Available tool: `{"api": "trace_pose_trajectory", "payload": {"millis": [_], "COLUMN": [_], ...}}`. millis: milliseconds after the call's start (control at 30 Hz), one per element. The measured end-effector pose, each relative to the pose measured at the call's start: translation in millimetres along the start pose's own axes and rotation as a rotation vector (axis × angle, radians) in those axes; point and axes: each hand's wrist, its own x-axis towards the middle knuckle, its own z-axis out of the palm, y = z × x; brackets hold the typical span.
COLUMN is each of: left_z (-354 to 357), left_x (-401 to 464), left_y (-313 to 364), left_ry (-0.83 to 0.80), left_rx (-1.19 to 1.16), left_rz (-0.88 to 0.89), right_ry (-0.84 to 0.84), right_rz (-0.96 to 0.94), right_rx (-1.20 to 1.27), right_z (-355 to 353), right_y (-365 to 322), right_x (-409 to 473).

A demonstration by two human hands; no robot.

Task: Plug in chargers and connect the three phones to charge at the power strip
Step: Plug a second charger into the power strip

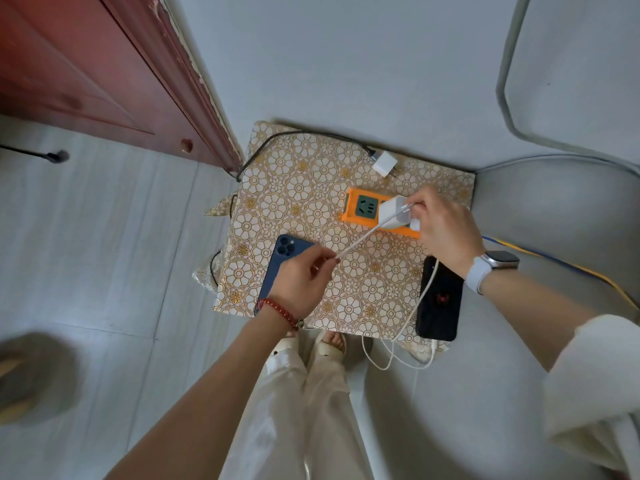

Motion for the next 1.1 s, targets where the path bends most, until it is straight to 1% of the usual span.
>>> {"api": "trace_pose_trajectory", "payload": {"millis": [67, 133, 233, 367, 667, 800, 967, 1033, 1100], "left_z": [2, 4, 8, 12, 15, 16, 17, 17, 15], "left_x": [10, 18, 20, 22, 20, 19, 18, 17, 17], "left_y": [4, 5, 6, 6, 5, 5, 5, 4, 3], "left_ry": [0.04, 0.083, 0.081, 0.079, 0.103, 0.111, 0.13, 0.155, 0.193], "left_rx": [0.012, 0.017, 0.037, 0.057, 0.042, 0.047, 0.068, 0.074, 0.07], "left_rz": [0.002, -0.003, 0.026, 0.016, -0.009, -0.011, 0.029, 0.032, 0.019], "right_ry": [0.031, 0.069, 0.09, 0.081, 0.067, 0.103, 0.136, 0.108, 0.014], "right_rz": [0.024, 0.011, 0.006, 0.008, -0.052, -0.012, 0.013, 0.008, -0.02], "right_rx": [-0.014, -0.072, -0.132, -0.148, -0.123, -0.107, -0.08, -0.057, -0.01], "right_z": [-1, -2, -3, -3, -4, 0, 3, 2, 2], "right_y": [5, 8, 12, 15, 14, 14, 15, 17, 18], "right_x": [-2, -3, -1, -1, -5, -4, -6, -7, -8]}}
